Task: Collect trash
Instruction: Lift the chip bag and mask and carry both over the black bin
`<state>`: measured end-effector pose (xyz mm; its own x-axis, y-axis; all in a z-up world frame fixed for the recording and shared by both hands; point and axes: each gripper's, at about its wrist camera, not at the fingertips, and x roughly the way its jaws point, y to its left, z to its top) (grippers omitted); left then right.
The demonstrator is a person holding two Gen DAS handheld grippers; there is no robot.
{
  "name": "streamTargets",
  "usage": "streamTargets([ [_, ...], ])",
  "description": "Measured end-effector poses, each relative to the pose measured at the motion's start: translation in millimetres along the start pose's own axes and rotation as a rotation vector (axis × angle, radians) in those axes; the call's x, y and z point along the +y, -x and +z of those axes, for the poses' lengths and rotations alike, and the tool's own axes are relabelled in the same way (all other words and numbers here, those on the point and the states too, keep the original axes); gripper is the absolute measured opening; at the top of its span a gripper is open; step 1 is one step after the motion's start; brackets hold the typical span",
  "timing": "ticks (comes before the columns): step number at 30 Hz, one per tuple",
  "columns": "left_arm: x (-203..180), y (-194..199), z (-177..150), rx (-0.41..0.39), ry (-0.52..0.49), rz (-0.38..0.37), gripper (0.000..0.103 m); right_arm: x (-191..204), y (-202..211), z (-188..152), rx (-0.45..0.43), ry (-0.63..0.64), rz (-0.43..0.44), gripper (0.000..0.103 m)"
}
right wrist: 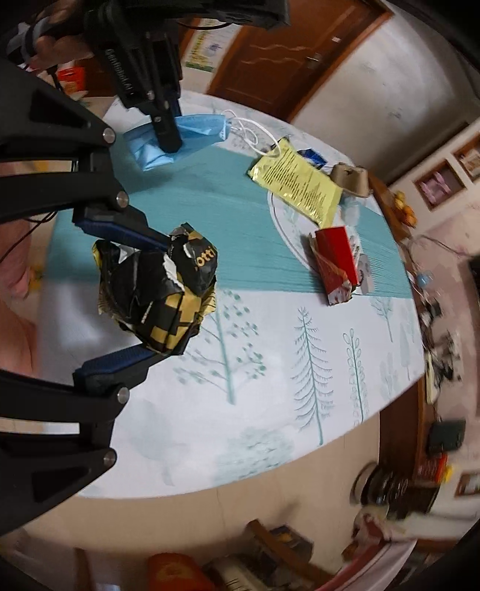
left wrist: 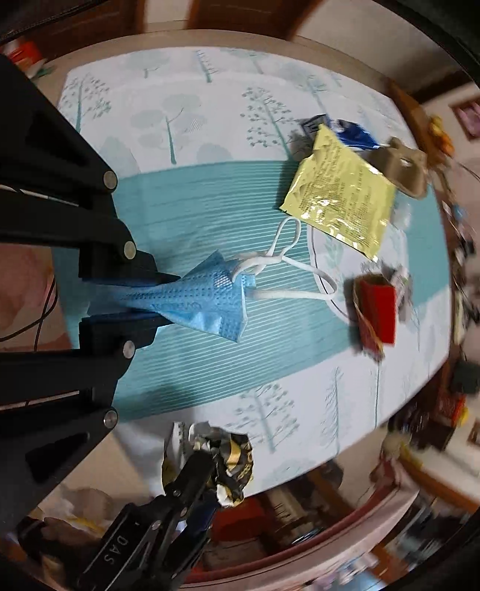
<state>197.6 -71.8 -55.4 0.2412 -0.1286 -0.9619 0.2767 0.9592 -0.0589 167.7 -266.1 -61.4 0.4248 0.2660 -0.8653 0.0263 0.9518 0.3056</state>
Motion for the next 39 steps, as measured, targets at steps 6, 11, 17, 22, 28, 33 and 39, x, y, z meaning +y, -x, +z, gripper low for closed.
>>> streamTargets([
  [6,9.6,31.3,-41.1,-0.075,-0.106,-0.066,0.010,43.5,22.5,-58.4,-0.066,-0.129,-0.039,0.051],
  [11,21.2,35.0,-84.2,-0.065,-0.153,-0.107,0.010,75.7,24.3,-109.2,-0.039,-0.170,-0.083,0.051],
  [17,27.7,25.1,-126.0,-0.015,-0.160,-0.129,0.010,96.8,30.3,-151.3,0.013,-0.165,-0.112,0.051],
  [22,27.0,10.0,-147.9,0.026,-0.139,-0.134,0.010,91.8,28.2,-170.5,0.046,-0.181,-0.122,0.051],
  [28,16.4,-10.8,-168.8,0.028,-0.128,-0.114,0.010,79.0,5.4,-189.6,0.088,-0.210,-0.100,0.051],
  [33,6.9,-49.6,-192.4,0.043,-0.080,-0.096,0.010,57.4,-32.5,-212.2,0.148,-0.233,-0.065,0.051],
  [39,0.3,-111.5,-221.3,0.089,0.011,-0.070,0.010,25.5,-84.6,-239.4,0.202,-0.250,-0.018,0.052],
])
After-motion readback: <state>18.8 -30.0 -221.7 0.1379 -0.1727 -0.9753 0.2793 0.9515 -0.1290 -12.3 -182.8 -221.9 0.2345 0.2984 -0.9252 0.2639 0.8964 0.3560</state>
